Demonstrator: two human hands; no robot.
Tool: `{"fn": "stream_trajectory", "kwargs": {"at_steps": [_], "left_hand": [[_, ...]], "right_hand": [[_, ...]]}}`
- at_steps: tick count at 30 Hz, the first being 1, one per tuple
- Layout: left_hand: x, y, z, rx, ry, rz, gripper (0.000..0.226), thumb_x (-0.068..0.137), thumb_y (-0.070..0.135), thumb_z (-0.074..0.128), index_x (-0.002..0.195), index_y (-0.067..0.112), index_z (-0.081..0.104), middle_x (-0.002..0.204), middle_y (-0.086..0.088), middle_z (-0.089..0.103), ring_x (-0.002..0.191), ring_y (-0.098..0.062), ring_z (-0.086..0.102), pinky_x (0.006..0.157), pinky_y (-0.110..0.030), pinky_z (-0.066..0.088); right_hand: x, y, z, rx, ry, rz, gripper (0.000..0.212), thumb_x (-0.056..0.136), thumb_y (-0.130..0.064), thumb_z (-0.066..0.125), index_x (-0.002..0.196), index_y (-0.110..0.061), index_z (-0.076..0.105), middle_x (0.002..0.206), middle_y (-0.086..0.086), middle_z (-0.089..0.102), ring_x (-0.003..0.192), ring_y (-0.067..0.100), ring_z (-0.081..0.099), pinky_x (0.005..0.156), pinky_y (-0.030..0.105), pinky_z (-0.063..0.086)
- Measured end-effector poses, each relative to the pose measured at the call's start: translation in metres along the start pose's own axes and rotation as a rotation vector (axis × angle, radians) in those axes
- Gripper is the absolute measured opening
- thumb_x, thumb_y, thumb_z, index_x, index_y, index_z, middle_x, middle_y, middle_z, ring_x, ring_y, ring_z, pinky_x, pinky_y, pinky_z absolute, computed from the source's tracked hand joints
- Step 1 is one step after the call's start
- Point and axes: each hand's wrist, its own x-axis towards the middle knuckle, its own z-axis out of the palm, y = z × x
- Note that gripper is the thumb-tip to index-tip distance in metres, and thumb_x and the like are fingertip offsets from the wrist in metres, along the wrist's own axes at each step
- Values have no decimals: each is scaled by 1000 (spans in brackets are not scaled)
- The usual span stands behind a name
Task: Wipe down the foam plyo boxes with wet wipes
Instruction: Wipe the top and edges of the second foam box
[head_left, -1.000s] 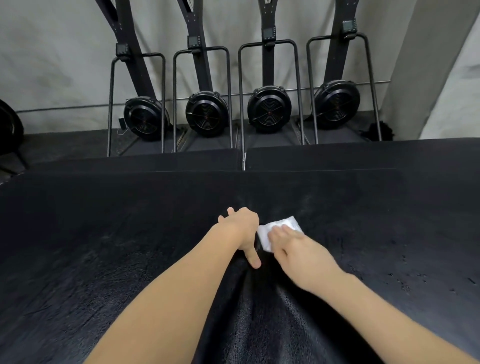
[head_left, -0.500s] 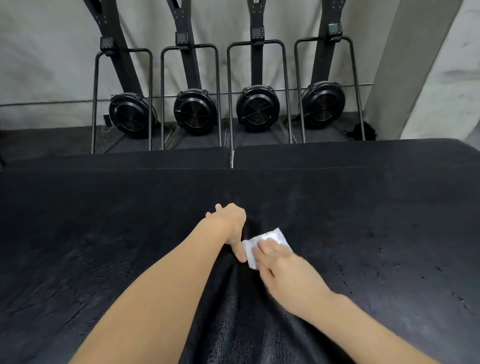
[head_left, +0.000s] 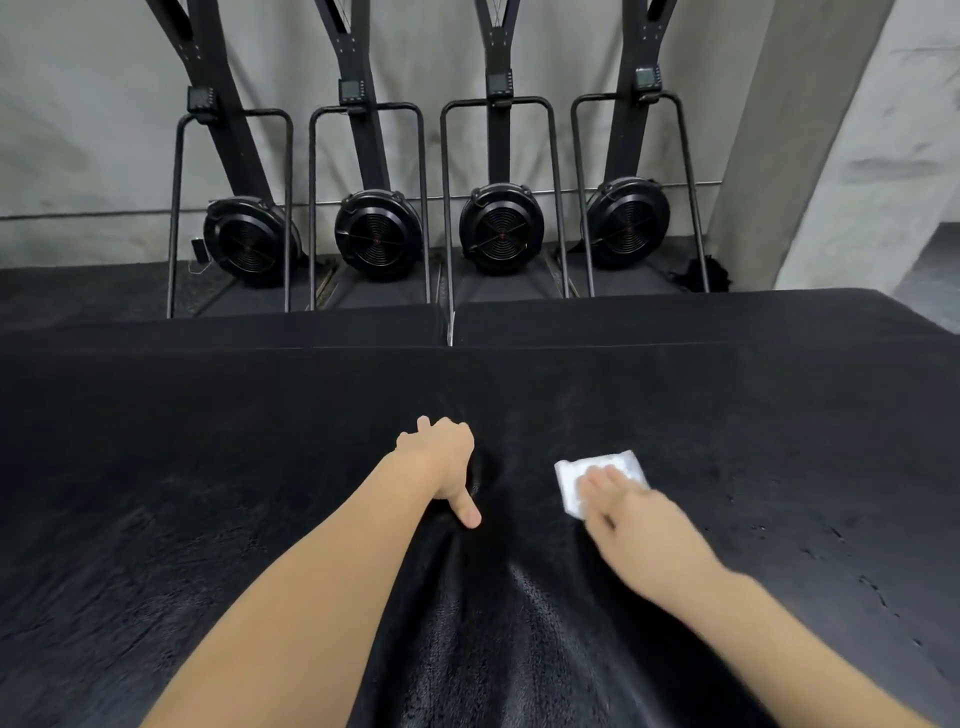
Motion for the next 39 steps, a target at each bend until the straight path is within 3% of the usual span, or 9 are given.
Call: {"fn": "stream_trajectory", "kwargs": {"at_steps": [3,6,11,16,20,27,32,36,39], "left_hand": [[-6,2,3,21,60,-3,94,60,55,91,132,13,47,127,-2,53,129,-29,44,77,-39,43],[-11,-1,7,52,121,-6,97,61,59,89,139,22,46,129,2,55,122,-24,51,79,-37,38],[-20,3,12,53,156,-28,82,67,55,87,136,27,54,124,5,62,117,-23,57,84,-35,34],[-39,6,12,-111,131,-14,40,82,31,84,116,19,67,109,-1,65,90,-21,56,83,-35,55],[-49,-2,22,-39,72,26,52,97,43,63,143,18,55,139,-7,56,126,-26,52,101,-41,51],[-95,4,13,-5,-83,123,95,79,48,82,156,21,35,145,-3,52,131,-24,52,105,-36,48],[-126,17,26,205,-288,74,138,58,66,89,162,26,7,163,-7,23,144,-34,36,109,-51,44],[-137,25,42,183,-244,10,146,65,55,89,158,30,-20,167,-16,-13,148,-58,1,111,-64,34],[-134,24,49,141,-220,0,148,61,55,92,158,31,-18,166,-16,-4,146,-59,2,110,-66,36]], "right_hand": [[-19,-47,16,206,-71,-53,34,94,-34,31,113,-24,57,114,-9,53,92,21,61,62,32,54],[-33,-84,16,286,-85,-142,41,96,-32,26,121,-19,57,124,-5,53,113,19,54,86,37,56],[-27,-52,1,87,-60,-167,20,95,-29,54,114,-29,59,114,-14,54,97,9,61,58,20,47],[-26,10,-5,-16,-65,77,35,105,-28,23,132,-29,46,121,-15,46,93,6,50,63,25,48],[-40,-10,0,-85,-83,75,40,99,-23,24,132,-22,47,129,-8,48,112,12,54,70,27,53],[-85,-96,-10,90,-96,-142,30,63,-30,81,88,-27,63,85,-14,51,68,1,51,37,12,15],[-100,-58,-29,152,-117,-130,14,100,-25,44,111,-30,52,109,-12,54,85,11,56,64,26,50],[-87,-6,-21,-16,38,112,55,107,-37,13,121,-40,66,127,-20,61,119,4,54,92,17,51],[-95,-26,-9,-108,-161,-16,32,104,-23,35,124,-19,59,124,-4,54,119,15,48,89,22,51]]}}
